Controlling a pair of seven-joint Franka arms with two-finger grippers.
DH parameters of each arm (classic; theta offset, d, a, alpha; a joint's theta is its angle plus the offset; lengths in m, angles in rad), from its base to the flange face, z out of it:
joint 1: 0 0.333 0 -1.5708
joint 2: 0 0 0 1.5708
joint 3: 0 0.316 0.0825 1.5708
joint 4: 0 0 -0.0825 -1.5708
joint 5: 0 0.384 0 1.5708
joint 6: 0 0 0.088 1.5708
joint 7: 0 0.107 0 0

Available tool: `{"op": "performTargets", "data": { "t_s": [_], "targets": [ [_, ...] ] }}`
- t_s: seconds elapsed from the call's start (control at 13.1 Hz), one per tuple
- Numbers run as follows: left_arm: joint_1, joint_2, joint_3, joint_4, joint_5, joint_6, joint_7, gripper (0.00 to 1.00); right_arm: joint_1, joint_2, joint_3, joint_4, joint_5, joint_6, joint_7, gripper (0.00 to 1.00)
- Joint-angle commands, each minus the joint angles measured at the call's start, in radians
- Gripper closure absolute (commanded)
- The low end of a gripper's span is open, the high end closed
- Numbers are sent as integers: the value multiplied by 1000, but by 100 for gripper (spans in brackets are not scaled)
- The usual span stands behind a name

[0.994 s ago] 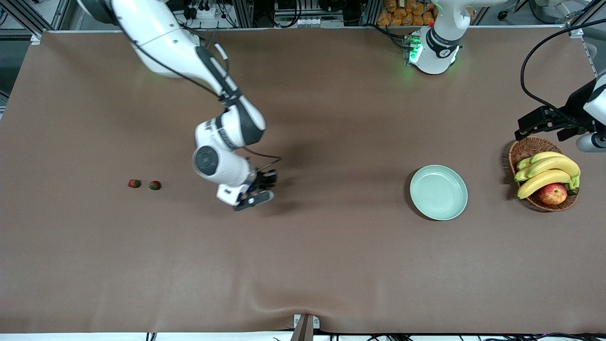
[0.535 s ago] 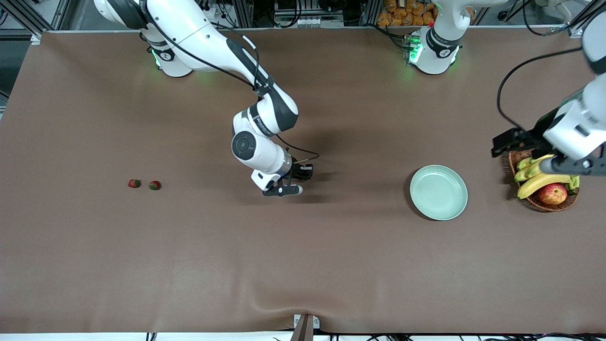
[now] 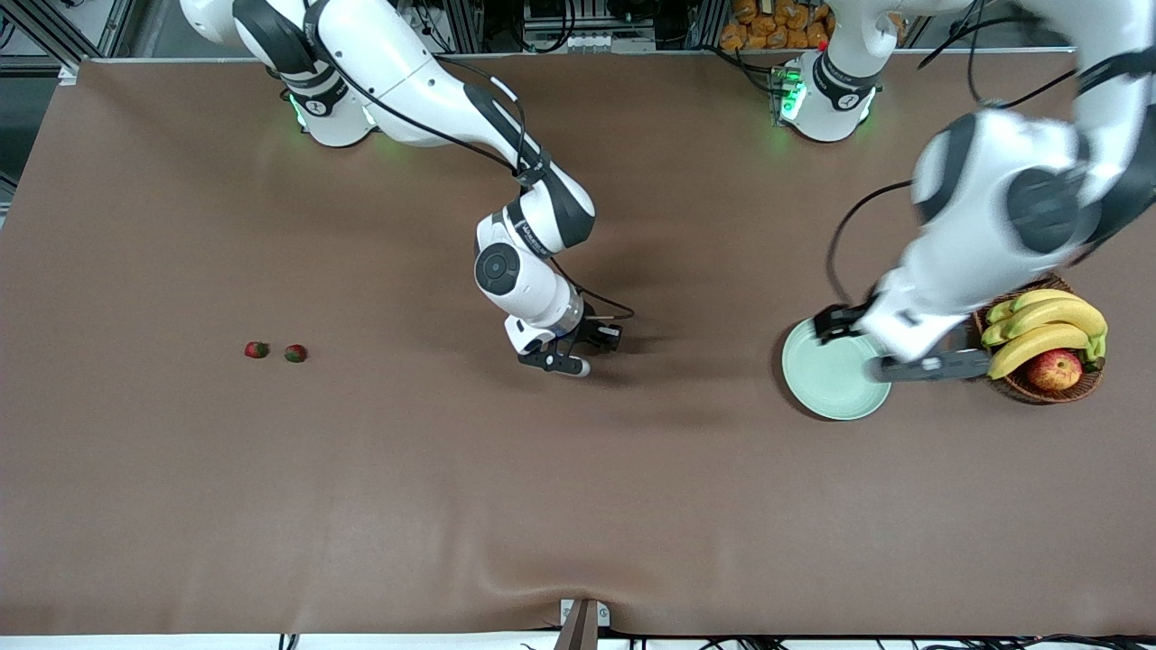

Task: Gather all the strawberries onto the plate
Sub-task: 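Carry the strawberry to mid-table with the right gripper while the left gripper approaches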

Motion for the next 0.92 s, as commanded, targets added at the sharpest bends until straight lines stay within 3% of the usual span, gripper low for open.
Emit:
{"op": "performTargets", "data": {
  "t_s": [0.0,0.08,0.23,0.46,0.84],
  "targets": [
    [-49,80,-11,14,28,91,-130,0,20,17,-12,39,15,5,88,19],
    [-81,101,-11,17,27,121,-158,0,13,14,-12,39,7,5,76,7],
    [-145,143,-11,41,28,142,-230,0,-18,0,-15,38,3,-1,66,0],
    [-179,204,-13,57,28,145,-249,0,-125,-55,-15,3,-28,-115,24,0],
    [-303,365,-10,173,39,165,-234,0,-409,-222,-15,-97,-238,-442,-267,0]
  ]
}}
